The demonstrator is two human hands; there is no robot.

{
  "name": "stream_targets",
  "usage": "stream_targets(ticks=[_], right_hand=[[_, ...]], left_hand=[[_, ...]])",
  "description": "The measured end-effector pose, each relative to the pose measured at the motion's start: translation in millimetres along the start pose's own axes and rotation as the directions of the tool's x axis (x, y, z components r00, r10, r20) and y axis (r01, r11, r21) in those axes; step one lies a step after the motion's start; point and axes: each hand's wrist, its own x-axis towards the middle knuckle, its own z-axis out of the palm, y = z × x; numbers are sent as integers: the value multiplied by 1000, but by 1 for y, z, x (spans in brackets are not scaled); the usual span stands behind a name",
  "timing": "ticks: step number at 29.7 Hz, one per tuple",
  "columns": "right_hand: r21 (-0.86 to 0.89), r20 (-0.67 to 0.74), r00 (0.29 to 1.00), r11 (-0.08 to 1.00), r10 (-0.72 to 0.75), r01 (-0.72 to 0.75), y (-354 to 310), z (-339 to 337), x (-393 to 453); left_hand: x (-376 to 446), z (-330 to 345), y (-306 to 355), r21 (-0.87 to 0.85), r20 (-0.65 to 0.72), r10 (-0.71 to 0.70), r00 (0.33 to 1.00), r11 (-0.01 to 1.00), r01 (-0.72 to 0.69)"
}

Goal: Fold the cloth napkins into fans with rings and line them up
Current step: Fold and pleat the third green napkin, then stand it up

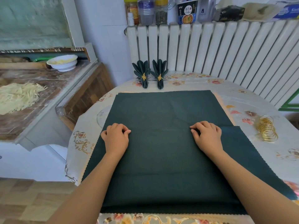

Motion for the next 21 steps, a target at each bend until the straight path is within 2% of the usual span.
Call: stream_targets(ticks=[7, 11, 15, 18, 21], right_hand=[[-9, -7, 997, 997, 71, -71, -3, -1, 11], [-28, -59, 997, 998, 46, -47, -3, 3, 8], [-90, -67, 998, 996, 18, -24, -5, 4, 8], [-137, -26, 999, 990, 23, -26, -14, 3, 7], [-9, -38, 999, 999, -38, 38, -41, 4, -6]], left_hand=[[8, -3, 4, 72, 17, -14, 1000, 997, 12], [9, 1, 5, 110, -1, -8, 1000, 994, 8], [10, 7, 0, 163, -9, 94, 996, 982, -91], [13, 6, -1, 206, 55, 191, 980, 958, -198], [19, 0, 0, 269, 157, 250, 955, 920, -285]])
